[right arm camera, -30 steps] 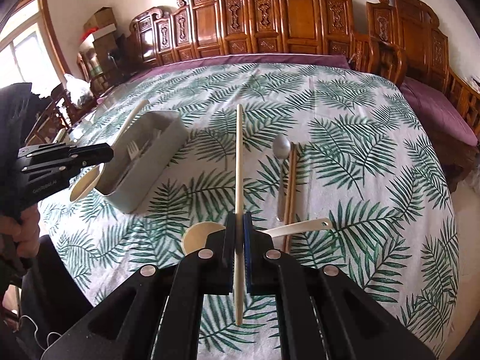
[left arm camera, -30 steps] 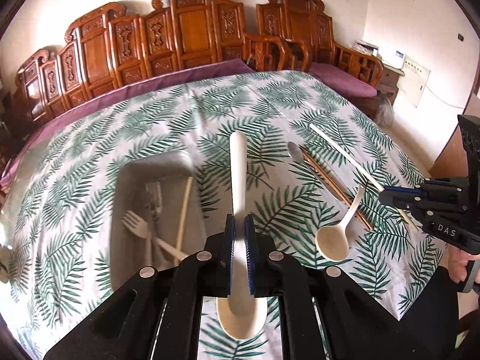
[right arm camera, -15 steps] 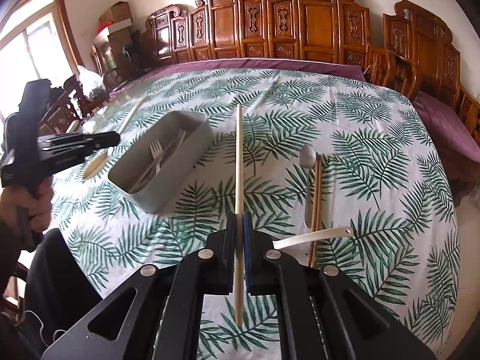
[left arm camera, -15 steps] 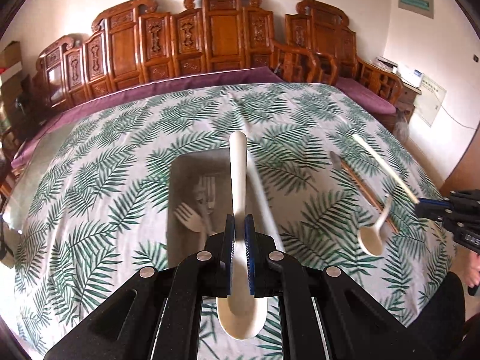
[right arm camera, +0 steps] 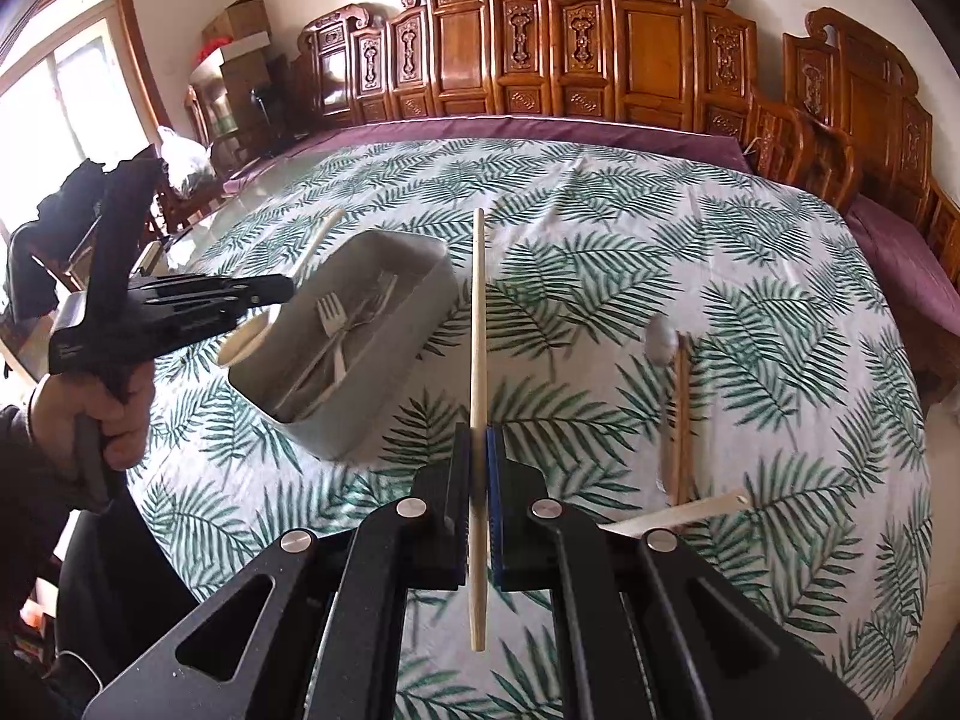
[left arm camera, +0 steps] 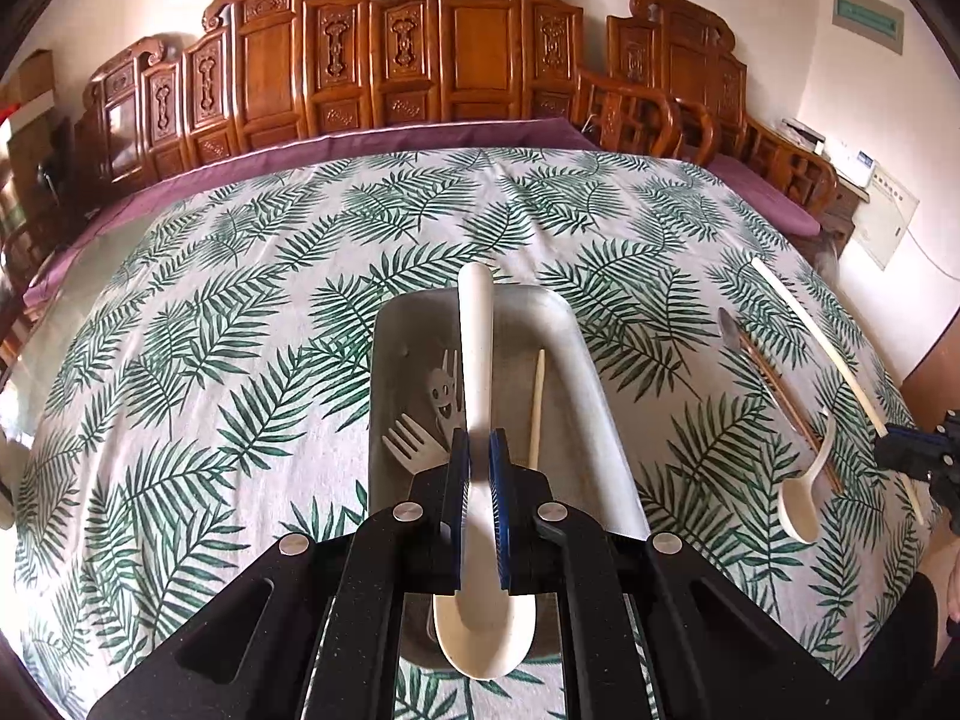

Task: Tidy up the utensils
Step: 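Carry the cream spoon into the grey tray and open the left gripper, then lower the wooden chopstick into the tray and open the right gripper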

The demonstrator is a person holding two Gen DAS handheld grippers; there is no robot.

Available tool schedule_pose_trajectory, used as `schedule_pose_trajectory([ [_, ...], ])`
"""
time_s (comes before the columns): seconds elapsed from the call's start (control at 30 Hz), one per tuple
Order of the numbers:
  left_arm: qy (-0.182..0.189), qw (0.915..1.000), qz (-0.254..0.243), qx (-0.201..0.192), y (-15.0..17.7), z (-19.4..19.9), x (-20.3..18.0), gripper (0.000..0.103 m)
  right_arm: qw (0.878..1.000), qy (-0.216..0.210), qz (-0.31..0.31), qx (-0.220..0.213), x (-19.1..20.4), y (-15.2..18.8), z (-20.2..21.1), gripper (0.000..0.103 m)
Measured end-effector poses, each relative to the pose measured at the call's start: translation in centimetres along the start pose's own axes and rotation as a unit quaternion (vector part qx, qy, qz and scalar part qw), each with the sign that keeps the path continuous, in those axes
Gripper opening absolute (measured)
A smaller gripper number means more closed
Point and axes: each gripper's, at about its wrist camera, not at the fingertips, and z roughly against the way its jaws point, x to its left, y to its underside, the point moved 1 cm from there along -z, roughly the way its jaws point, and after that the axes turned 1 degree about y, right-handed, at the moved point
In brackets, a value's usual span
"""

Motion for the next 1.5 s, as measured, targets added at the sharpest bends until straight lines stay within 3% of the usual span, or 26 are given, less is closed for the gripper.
schedule_pose_trajectory([
  [0.6,0.014,0.9997,0.013,0.014,-0.2,-1.6,1.2,0.008,1.000,-0.021,0.009,0.012,4.5,-3.0,-4.4,0.006],
  [0.7,0.011,0.9999,0.006,0.003,0.1,-0.4,1.6,0.018,0.999,-0.027,0.008,0.015,5.4,-3.5,-5.4,0.006],
  [0.87,0.009,0.9998,0.013,-0.012,0.6,1.6,2.8,0.021,0.999,-0.040,0.003,0.022,7.0,-4.4,-7.3,0.006],
  [1.2,-0.017,0.9980,0.029,-0.054,1.4,5.3,5.8,0.052,0.999,-0.038,-0.005,0.036,10.1,-6.0,-11.1,0.006],
  [1.5,-0.029,0.9967,0.019,-0.073,1.7,6.4,6.2,0.054,0.999,-0.019,0.000,0.043,10.9,-6.4,-13.0,0.007],
])
